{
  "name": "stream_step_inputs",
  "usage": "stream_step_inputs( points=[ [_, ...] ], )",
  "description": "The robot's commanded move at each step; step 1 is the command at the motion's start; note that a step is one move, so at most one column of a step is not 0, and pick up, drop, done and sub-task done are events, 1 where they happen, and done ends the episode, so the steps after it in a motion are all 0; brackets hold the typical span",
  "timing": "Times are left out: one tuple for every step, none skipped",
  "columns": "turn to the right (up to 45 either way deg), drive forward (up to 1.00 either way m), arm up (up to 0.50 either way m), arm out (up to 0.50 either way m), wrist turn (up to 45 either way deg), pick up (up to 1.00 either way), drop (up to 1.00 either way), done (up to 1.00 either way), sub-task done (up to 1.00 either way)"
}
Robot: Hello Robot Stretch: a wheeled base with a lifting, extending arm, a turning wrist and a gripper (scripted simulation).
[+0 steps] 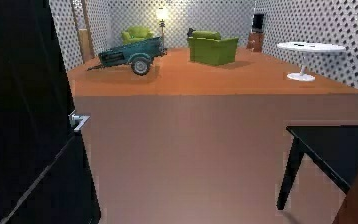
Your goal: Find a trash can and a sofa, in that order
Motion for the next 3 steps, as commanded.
stream_step_inputs(
  points=[
    [0.0,1.00,0.00,0.00,0.0,0.00,0.00,0.00,0.00],
    [0.0,1.00,0.00,0.00,0.0,0.00,0.00,0.00,0.00],
    [0.0,1.00,0.00,0.00,0.0,0.00,0.00,0.00,0.00]
  ],
)
